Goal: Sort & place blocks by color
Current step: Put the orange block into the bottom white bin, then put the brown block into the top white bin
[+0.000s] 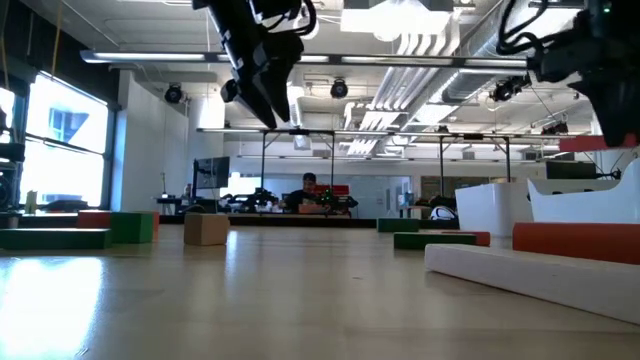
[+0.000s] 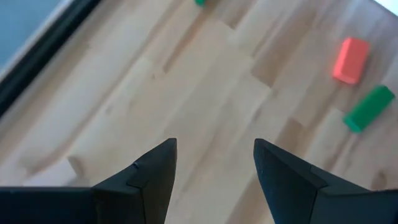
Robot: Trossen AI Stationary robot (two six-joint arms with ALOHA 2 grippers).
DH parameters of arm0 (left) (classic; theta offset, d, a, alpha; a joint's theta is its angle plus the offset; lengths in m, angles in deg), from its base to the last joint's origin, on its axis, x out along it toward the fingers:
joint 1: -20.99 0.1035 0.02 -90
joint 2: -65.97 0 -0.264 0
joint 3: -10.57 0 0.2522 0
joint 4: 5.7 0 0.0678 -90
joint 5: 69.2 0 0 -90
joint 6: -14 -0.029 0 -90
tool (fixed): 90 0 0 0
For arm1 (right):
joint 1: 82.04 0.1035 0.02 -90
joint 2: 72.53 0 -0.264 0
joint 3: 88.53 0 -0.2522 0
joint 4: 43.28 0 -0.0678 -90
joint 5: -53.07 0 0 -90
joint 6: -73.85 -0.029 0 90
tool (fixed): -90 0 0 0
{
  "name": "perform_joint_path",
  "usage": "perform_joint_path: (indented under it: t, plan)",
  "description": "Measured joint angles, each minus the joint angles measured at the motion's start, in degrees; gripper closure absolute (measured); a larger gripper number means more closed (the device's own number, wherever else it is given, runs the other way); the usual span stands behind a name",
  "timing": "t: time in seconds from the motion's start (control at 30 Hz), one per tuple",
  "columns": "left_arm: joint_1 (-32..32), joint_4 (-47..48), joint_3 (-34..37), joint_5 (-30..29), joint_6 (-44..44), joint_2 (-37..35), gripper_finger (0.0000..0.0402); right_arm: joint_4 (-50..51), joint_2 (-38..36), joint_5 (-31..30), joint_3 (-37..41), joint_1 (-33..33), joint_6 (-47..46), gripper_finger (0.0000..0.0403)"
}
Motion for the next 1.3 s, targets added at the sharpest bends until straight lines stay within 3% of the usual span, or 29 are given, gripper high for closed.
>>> perform_joint_path:
  t: [0.17,0.3,0.73,1.03,1.3]
  plan:
    - [-4.0,3.2,0.8,-0.1,4.9,0.0,0.0202,-4.7,-3.1,3.2,6.6,0.8,-0.3,0.0305]
    - [-7.2,3.2,3.3,-0.1,13.7,0.0,0.0202,-8.2,-3.8,4.8,9.8,0.9,0.9,0.0299]
    - [-17.3,3.2,9.4,-2.1,34.3,0.0,0.0202,-9.8,-3.7,4.8,9.9,0.9,6.2,0.0246]
    - [-21.4,3.2,9.4,-4.6,39.7,0.0,0.0202,-10.4,-3.7,4.8,9.9,0.9,6.2,0.0225]
    - [-22.7,3.0,9.4,-4.6,40.6,5.4,0.0202,-11.5,-3.7,4.8,9.8,0.9,6.2,0.0224]
